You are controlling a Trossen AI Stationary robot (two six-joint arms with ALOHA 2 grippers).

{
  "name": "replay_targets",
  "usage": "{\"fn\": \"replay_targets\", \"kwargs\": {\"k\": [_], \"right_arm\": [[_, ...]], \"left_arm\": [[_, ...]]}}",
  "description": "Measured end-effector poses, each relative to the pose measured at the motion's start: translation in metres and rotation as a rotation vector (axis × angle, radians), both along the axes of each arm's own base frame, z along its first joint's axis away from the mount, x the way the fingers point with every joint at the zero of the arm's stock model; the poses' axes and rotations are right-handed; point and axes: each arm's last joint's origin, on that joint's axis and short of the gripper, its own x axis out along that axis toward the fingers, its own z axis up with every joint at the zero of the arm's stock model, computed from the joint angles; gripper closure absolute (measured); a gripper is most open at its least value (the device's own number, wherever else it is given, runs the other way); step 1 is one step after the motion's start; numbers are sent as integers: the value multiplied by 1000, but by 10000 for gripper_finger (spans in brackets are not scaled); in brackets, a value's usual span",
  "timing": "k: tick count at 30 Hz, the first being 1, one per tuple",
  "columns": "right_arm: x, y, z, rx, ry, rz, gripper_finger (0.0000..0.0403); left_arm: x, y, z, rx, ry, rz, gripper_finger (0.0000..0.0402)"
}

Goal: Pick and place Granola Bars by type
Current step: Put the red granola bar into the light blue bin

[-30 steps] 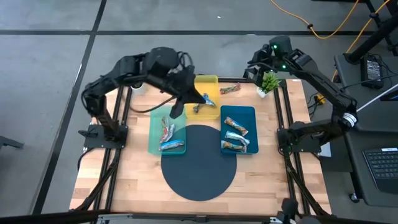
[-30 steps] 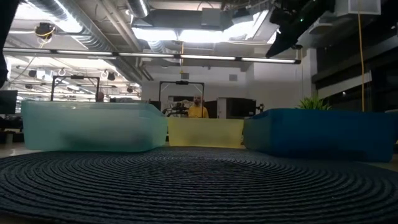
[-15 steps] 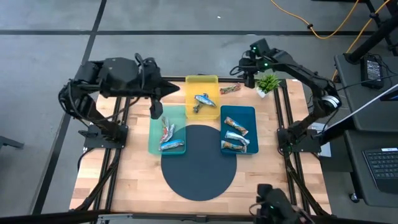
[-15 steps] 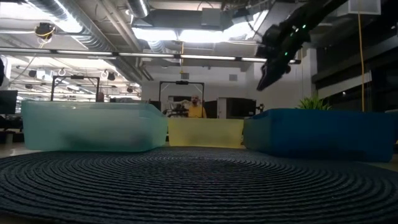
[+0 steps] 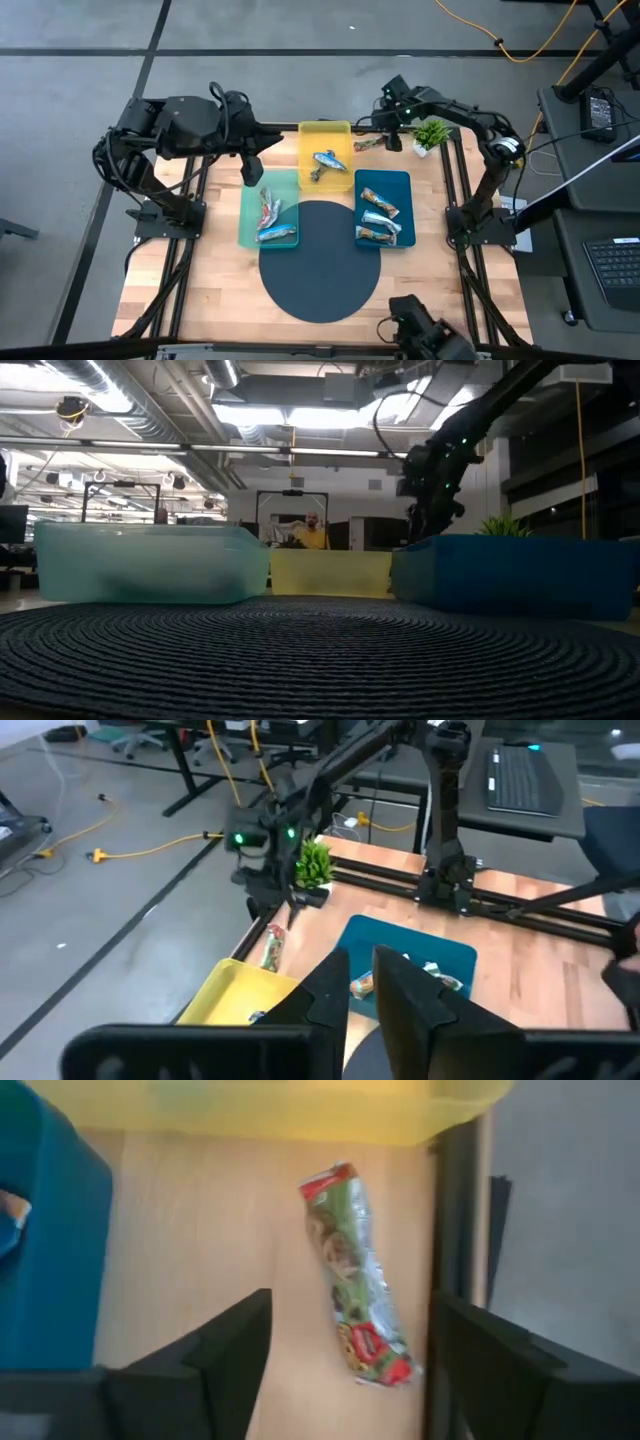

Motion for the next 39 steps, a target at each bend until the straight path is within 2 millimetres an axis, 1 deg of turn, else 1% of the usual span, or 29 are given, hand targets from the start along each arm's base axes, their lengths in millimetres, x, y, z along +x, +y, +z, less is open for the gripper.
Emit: {"fn": "replay_targets", "kwargs": {"k": [2,5,12,17,24,27,30,36,39], "right_arm": [[6,-1,-10,2,21,15,122],[16,-3,-25,2,38,28,118],[24,-8,-57,41,97,28,142],[26,-11,-70,59,121,25,164],[30,-16,-80,45,109,-2,199],[30,-16,-80,40,104,-5,223],[30,-16,-80,41,102,-10,257],[30,-17,-80,60,98,-53,345],[31,-18,-76,72,99,-75,384]], "left_arm": [[0,0,0,7,-1,13,352],[0,0,0,7,-1,14,343],[0,0,0,8,-1,14,336],[0,0,0,7,-1,13,338],[0,0,0,7,0,12,334],[0,0,0,7,0,12,334],[0,0,0,7,0,12,336],[0,0,0,7,0,11,338],[0,0,0,7,0,11,338]]}}
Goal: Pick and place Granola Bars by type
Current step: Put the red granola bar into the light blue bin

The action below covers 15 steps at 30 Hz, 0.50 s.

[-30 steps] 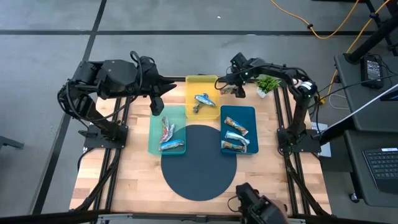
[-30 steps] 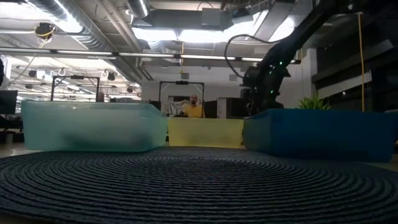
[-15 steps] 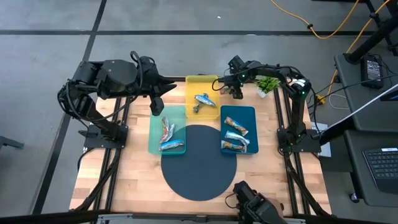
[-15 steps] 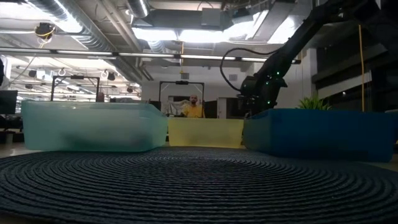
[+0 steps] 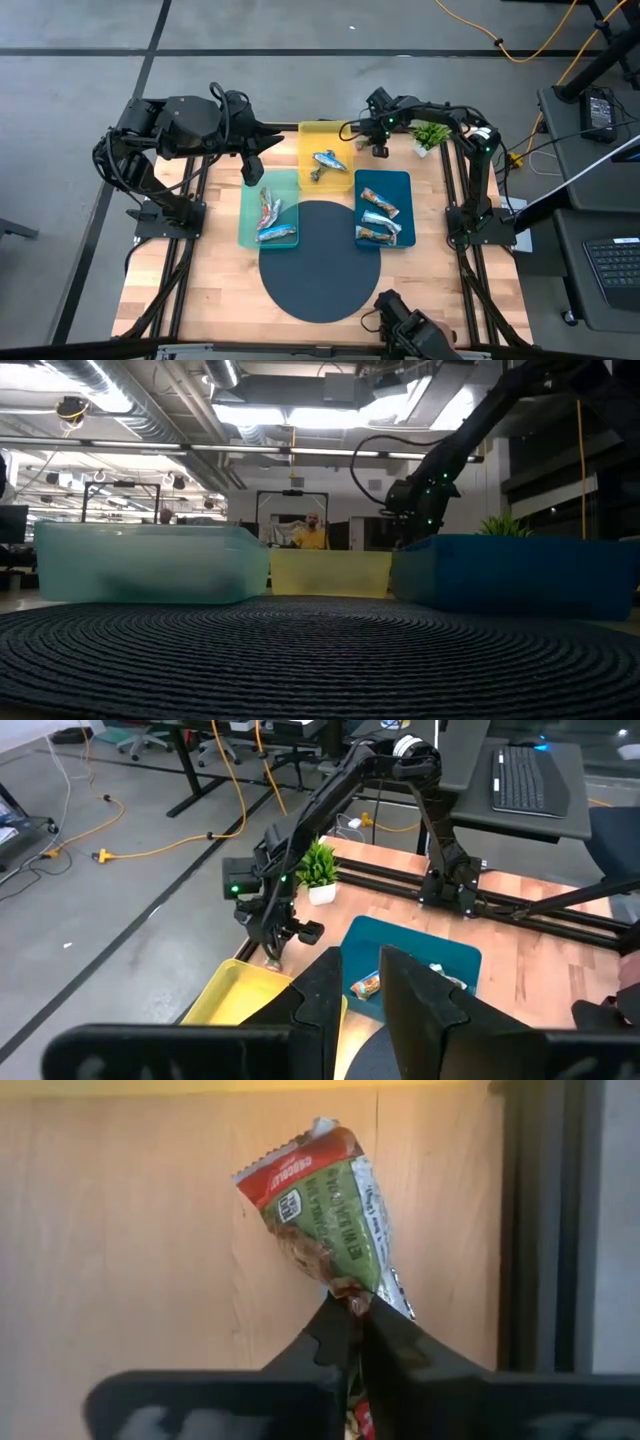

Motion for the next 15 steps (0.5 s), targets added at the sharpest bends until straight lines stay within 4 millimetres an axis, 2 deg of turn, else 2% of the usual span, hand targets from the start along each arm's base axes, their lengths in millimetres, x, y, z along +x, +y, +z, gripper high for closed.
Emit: {"fn": "replay_targets", "kwargs": {"k": [3,8,15], "right_arm": [[1,-1,9,-7,1,-4,388],[2,-2,43,-39,-5,-14,365],[-6,9,119,-103,-113,-68,391]], "left_arm": [[0,0,0,6,4,-3,337],[-1,0,-1,12,21,-1,334],[0,3,-7,83,84,111,337]]}}
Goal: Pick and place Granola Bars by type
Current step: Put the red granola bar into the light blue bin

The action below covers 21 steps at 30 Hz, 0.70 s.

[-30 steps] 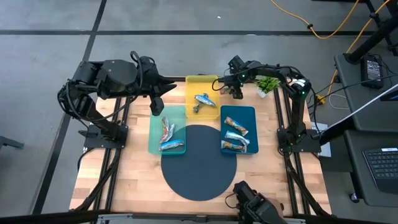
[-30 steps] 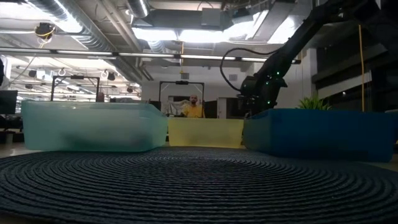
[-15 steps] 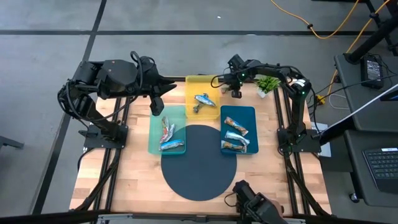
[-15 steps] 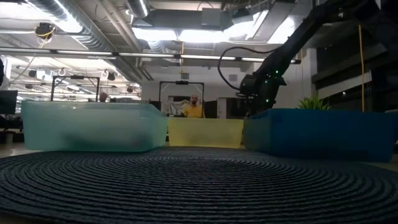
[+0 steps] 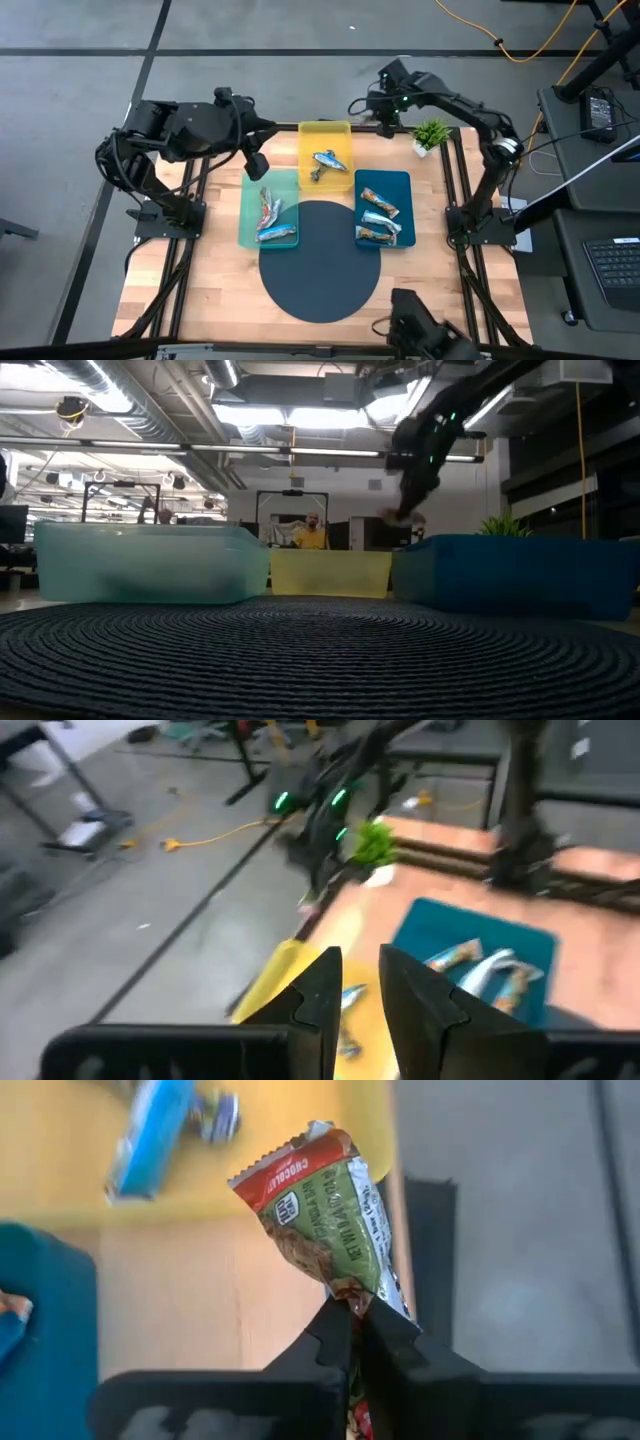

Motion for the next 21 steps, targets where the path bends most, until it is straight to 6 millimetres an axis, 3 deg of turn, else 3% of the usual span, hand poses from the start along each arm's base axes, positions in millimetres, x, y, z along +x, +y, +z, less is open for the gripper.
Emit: {"fn": "replay_targets", "kwargs": {"k": [5,11,16,21], "right_arm": [[-13,22,54,-77,-121,-34,370],[-34,53,102,-54,-326,-20,392],[-45,77,130,28,-492,48,378],[-48,101,147,43,-567,118,378]], "left_arm": [[11,2,-8,52,72,41,336],[30,13,-17,81,137,59,324],[49,31,-28,88,204,70,298],[76,46,-45,81,301,-10,243]]}}
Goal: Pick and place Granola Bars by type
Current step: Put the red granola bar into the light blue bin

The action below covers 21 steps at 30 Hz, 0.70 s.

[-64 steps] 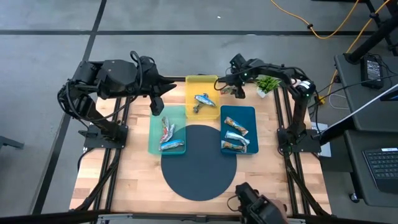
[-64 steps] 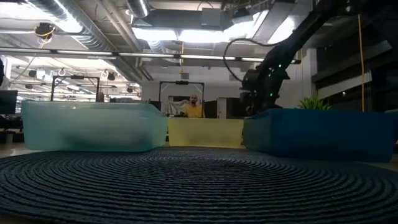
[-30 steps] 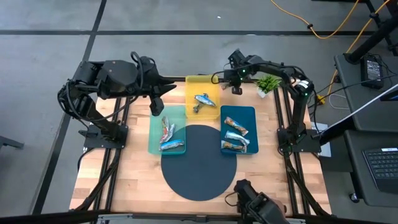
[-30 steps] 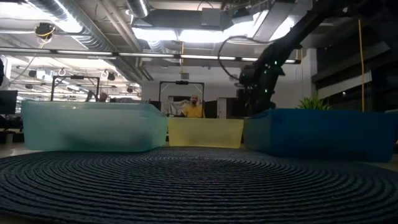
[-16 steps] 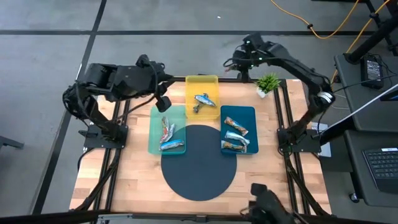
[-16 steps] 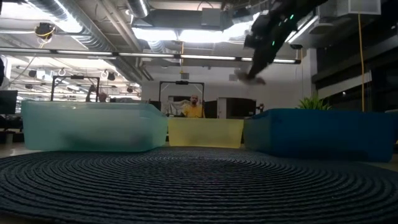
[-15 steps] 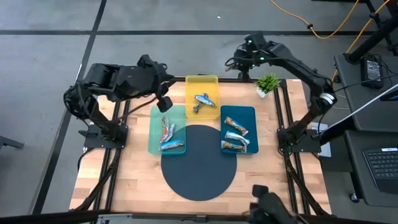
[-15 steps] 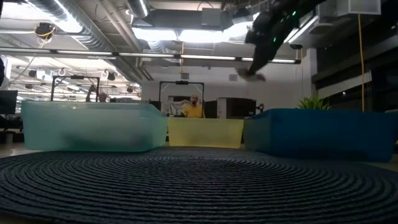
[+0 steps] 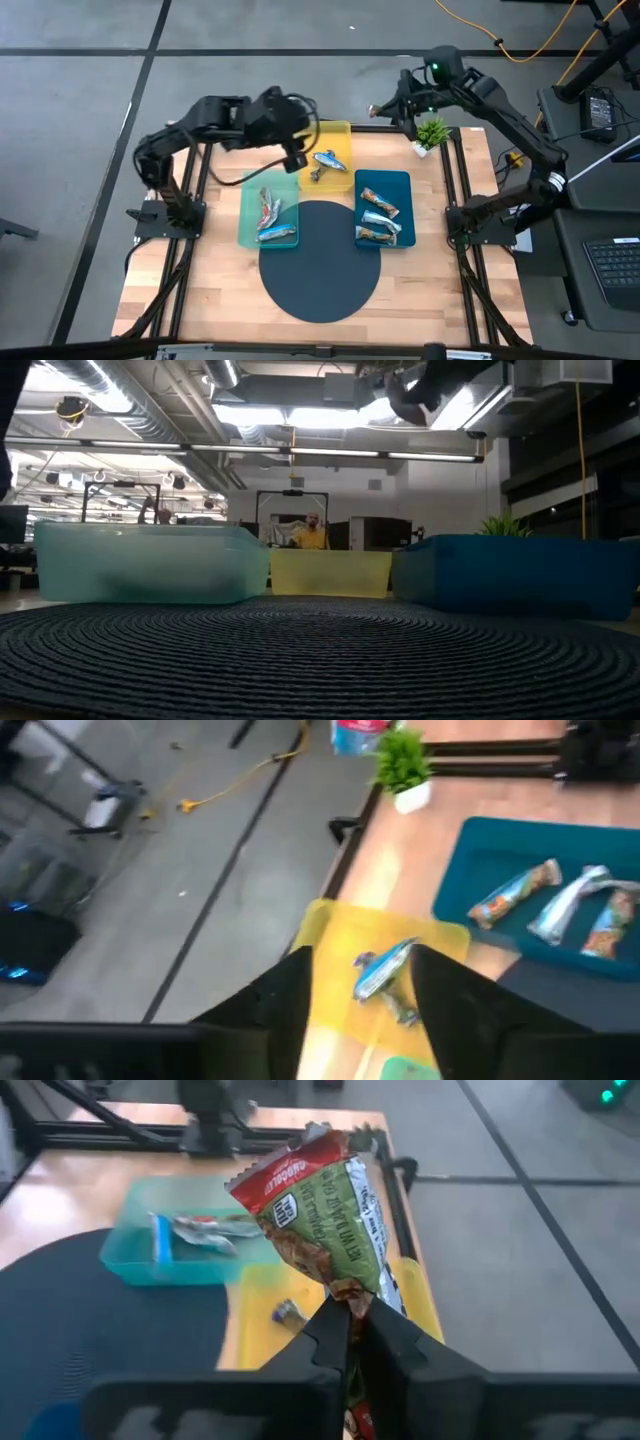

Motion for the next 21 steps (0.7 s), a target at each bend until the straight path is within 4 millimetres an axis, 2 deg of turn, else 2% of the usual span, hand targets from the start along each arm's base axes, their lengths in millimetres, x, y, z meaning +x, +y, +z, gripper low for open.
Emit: {"fn": "replay_targets", "kwargs": {"k": [6,10,13,17,21], "right_arm": [[8,21,8,-19,-35,78,392],[17,29,12,8,-76,92,374],[23,34,16,-1,-117,112,368],[29,39,21,-16,-160,129,382],[31,42,22,-22,-169,143,393]], "left_arm": [[38,20,-13,-25,-40,-109,165],[62,29,-19,-11,-107,-170,130],[73,34,-20,-4,-154,-207,115],[86,38,-21,17,-215,-237,110],[87,40,-16,29,-260,-248,111]]}}
